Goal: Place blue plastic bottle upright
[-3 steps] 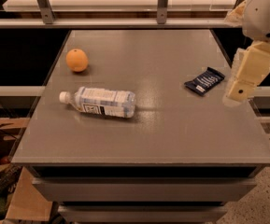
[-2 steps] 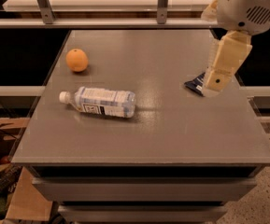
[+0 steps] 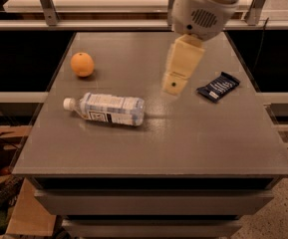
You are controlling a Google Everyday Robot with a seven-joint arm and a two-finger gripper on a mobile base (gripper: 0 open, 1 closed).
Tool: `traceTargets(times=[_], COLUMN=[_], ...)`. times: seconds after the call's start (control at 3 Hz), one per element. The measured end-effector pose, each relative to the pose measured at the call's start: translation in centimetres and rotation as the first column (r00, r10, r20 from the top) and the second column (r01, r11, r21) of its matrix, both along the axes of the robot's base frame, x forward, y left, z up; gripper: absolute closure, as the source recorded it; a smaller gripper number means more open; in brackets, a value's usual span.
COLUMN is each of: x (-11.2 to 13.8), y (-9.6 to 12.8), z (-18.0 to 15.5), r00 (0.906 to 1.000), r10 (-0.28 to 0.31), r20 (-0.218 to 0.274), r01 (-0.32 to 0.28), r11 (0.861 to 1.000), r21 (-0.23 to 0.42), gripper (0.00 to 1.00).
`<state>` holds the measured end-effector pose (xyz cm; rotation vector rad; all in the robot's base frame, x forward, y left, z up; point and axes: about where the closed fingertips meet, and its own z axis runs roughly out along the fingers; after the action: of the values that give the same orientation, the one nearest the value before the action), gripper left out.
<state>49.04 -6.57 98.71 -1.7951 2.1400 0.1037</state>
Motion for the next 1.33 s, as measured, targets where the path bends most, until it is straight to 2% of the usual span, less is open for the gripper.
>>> traceTargets(times=[0.33,0.67,1.0,1.33], x=[0.1,0.1,-0.1,0.0], y=[0.2,0.2,1.6,4.2], z=[0.2,0.2,0.3,-0.6], r00=[0.9992,0.9992,0.9996,0.9994], r10=[-0.041,-0.041,-0.019,0.031], r20=[-0.003,-0.003,0.019,0.018], r01=[0.041,0.041,0.019,-0.03], r11=[0.999,0.999,1.0,0.998], r21=[0.014,0.014,-0.005,-0.061], gripper=[0.0,0.0,0.0,0.0])
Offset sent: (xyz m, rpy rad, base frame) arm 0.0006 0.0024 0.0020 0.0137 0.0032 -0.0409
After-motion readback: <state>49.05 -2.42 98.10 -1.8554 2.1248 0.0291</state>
